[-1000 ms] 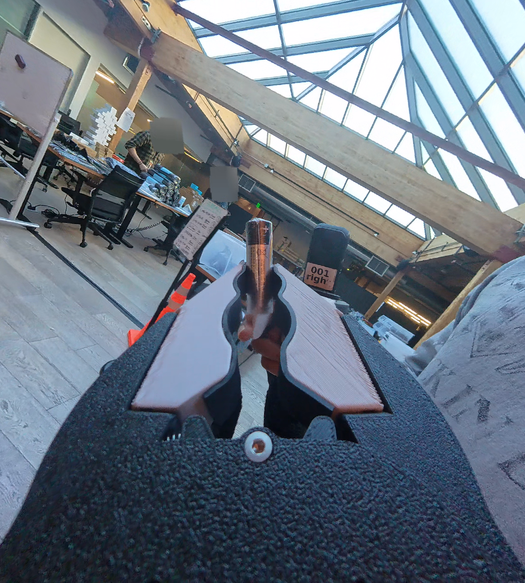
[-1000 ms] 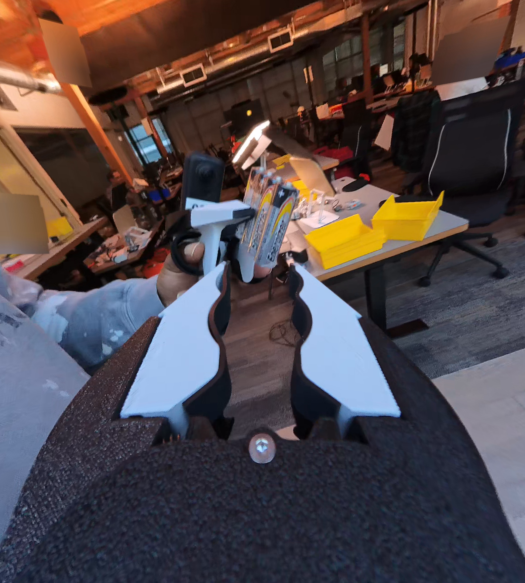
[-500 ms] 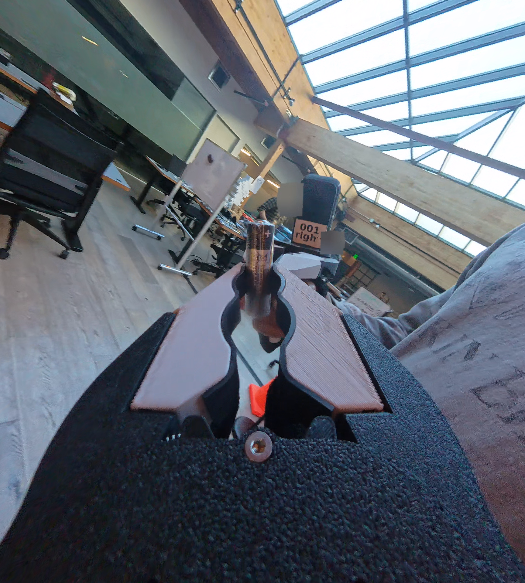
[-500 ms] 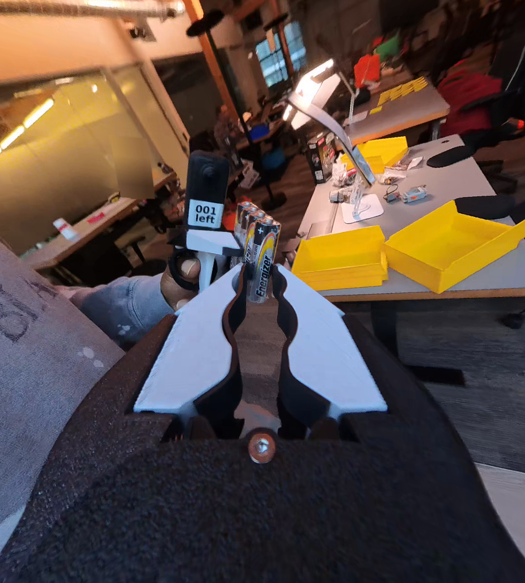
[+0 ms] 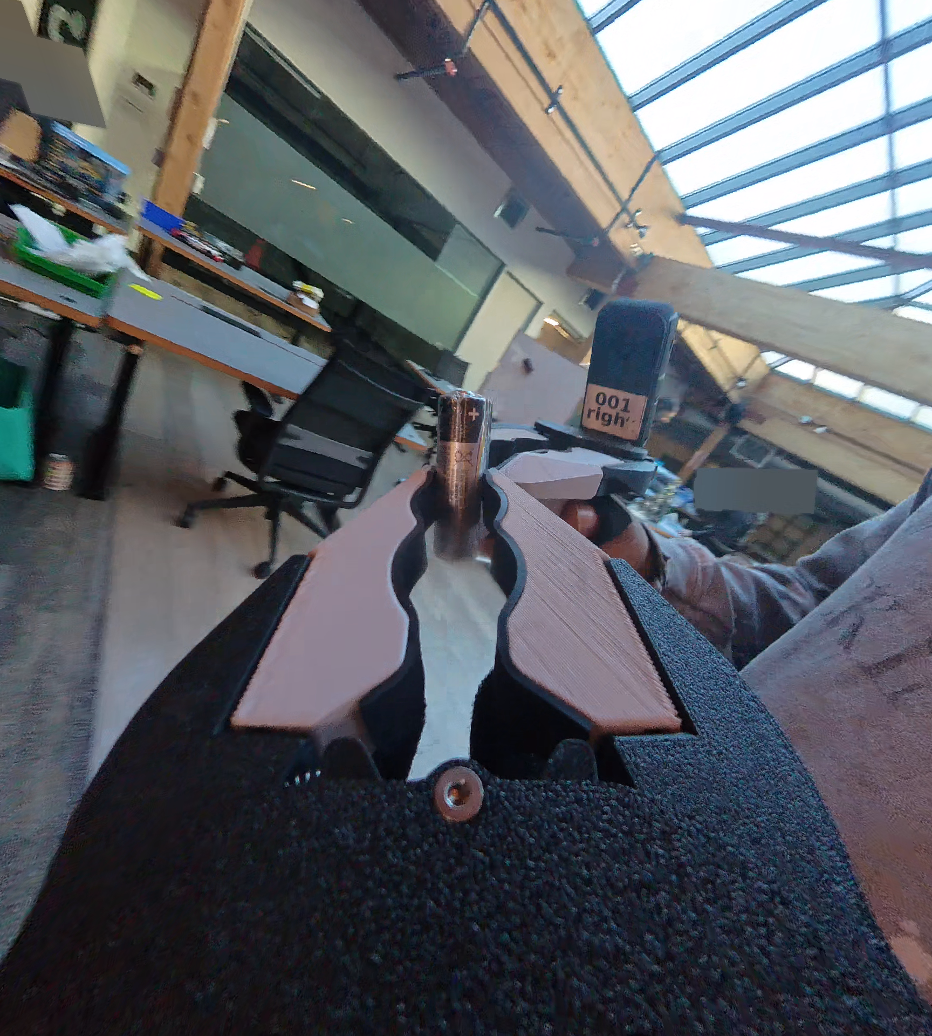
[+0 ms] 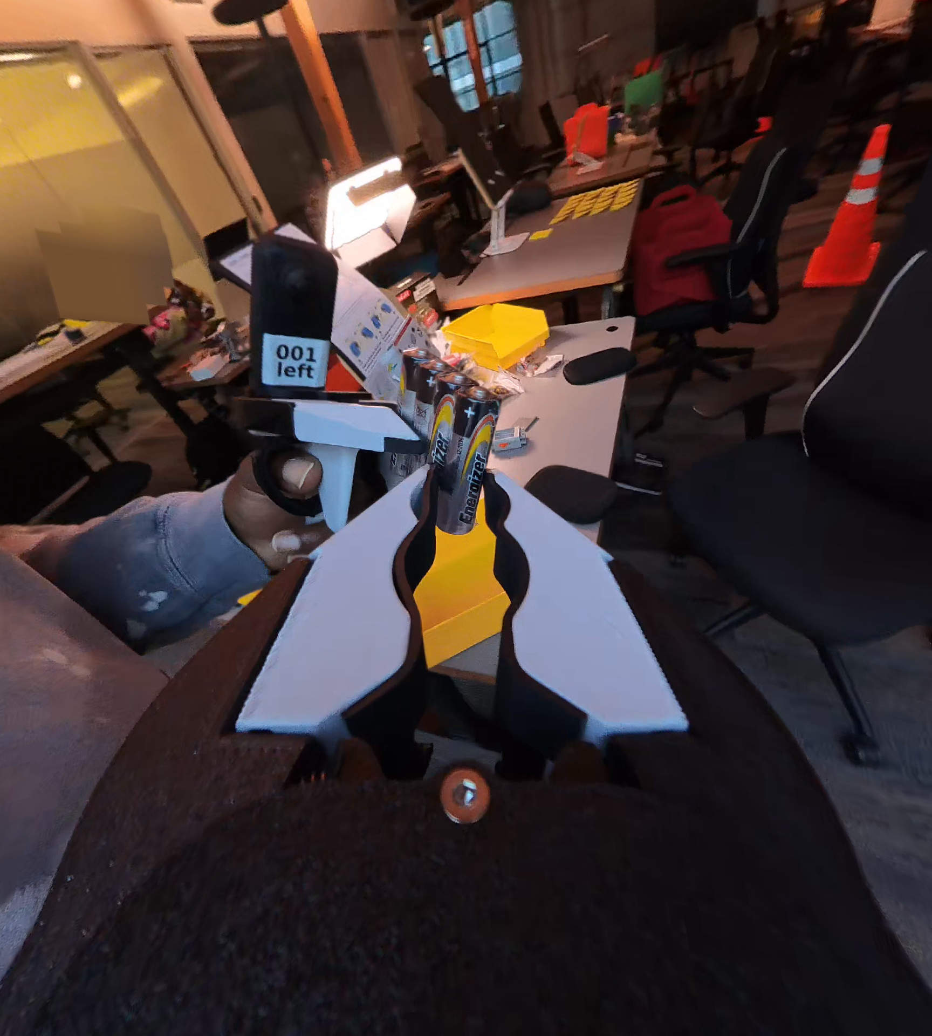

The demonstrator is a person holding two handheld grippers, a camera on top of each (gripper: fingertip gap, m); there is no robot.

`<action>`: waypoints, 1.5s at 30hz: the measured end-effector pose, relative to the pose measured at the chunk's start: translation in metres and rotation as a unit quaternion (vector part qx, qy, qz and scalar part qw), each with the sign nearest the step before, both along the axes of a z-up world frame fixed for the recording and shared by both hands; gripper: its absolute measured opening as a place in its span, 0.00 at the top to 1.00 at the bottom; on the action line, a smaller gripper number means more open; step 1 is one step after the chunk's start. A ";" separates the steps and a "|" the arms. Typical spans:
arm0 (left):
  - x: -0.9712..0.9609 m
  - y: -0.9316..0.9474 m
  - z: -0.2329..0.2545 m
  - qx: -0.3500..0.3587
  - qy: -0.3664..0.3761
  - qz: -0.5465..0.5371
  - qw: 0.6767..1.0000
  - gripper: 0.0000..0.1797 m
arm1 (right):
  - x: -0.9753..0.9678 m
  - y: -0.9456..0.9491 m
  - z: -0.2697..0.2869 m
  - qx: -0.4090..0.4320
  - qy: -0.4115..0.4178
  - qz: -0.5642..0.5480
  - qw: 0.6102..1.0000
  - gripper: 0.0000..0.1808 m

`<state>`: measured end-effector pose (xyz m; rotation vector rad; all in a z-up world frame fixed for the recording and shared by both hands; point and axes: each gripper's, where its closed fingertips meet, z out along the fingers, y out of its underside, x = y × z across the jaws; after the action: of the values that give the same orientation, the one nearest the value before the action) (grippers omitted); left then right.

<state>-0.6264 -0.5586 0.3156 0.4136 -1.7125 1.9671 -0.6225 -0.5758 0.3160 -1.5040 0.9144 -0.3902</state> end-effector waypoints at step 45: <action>0.495 0.380 -0.326 0.025 0.074 0.955 0.287 0.93 | 0.497 0.411 -0.340 -0.010 -0.018 0.941 0.338 0.89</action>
<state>-0.1311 -0.1783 -0.0108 3.7523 -0.1903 2.2271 -0.1255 -0.1647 -0.0237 -1.5364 -1.2681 1.3109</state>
